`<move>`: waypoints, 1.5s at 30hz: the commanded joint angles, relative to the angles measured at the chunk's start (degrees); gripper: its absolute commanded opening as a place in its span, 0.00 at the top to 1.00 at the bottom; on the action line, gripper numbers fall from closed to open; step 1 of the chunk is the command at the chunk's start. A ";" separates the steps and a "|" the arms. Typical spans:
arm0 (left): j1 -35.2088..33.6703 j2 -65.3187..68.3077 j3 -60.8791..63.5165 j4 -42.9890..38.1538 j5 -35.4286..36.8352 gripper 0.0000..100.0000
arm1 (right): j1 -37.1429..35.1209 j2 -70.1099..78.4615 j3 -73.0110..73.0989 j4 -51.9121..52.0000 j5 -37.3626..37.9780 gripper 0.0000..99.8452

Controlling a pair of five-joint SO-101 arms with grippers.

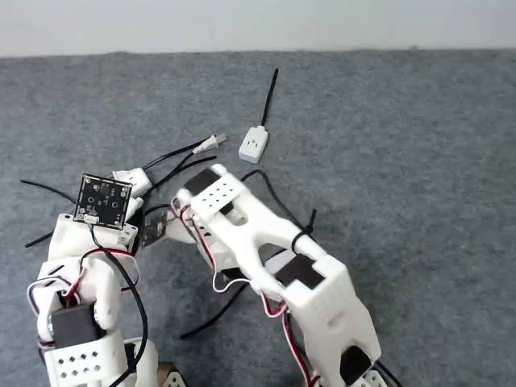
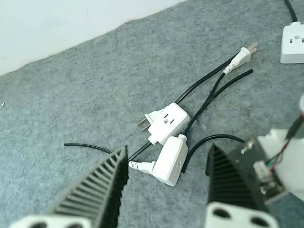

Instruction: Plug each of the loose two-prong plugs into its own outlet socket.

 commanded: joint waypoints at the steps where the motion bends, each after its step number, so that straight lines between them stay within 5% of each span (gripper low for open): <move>1: -0.26 -0.44 -3.03 -1.67 1.32 0.75 | 2.51 -8.22 -1.05 2.15 -0.88 0.99; 8: -0.09 -0.44 -3.03 -1.67 1.85 0.75 | 5.05 -17.54 -0.88 3.65 -0.97 0.99; 21: 11.78 -0.53 -8.92 1.93 2.02 0.75 | 5.14 -26.59 -1.05 3.91 -6.51 0.99; 27: 17.58 -0.53 -13.93 4.31 8.35 0.75 | 4.88 -30.02 -1.05 3.56 -9.05 0.99; 39: 19.52 -0.44 -5.41 -16.18 11.08 0.74 | 4.88 -35.82 -0.79 -0.40 -15.74 0.99; 45: 20.40 -0.44 -6.29 -18.64 12.57 0.74 | 5.23 -38.55 -0.70 -2.51 -18.55 0.99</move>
